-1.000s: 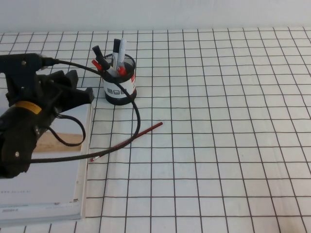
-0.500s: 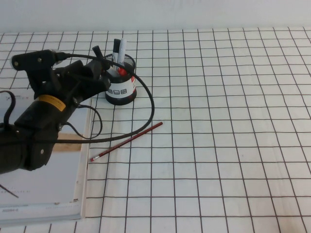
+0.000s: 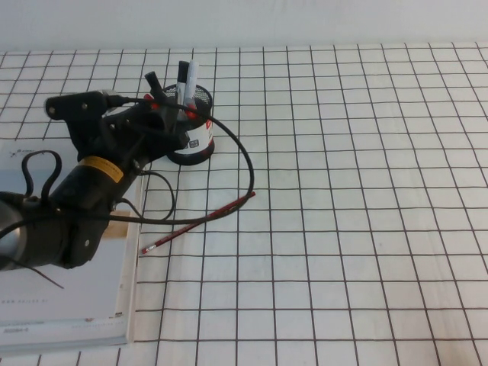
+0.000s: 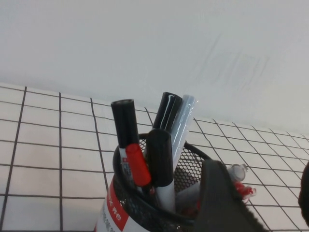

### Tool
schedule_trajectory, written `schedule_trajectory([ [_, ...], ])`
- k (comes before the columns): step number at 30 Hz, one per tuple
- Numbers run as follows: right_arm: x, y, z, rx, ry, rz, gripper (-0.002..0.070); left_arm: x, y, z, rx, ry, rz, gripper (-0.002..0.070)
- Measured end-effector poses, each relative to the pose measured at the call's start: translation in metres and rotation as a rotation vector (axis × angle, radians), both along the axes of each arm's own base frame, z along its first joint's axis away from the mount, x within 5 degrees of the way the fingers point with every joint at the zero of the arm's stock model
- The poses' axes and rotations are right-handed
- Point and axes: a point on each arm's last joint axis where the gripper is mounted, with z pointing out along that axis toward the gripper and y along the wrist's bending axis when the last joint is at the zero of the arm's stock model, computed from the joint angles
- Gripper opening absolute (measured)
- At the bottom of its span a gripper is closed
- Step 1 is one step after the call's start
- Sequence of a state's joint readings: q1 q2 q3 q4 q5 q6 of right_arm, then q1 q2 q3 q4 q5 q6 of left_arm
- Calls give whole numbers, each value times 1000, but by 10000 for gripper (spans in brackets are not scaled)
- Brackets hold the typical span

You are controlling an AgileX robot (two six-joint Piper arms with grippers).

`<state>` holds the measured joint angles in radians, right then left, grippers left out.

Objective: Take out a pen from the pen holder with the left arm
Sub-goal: 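Take a marker out of the pen holder and lay it on the table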

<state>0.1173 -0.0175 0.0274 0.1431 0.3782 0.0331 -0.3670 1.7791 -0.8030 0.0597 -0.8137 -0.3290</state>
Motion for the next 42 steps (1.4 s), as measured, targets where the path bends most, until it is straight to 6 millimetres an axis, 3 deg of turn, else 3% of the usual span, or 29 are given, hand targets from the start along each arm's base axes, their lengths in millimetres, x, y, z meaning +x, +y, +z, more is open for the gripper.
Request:
schedule_trajectory([
  [42,0,0,0,0,0,0,-15,42,-6,-10,33,-7,104,312],
])
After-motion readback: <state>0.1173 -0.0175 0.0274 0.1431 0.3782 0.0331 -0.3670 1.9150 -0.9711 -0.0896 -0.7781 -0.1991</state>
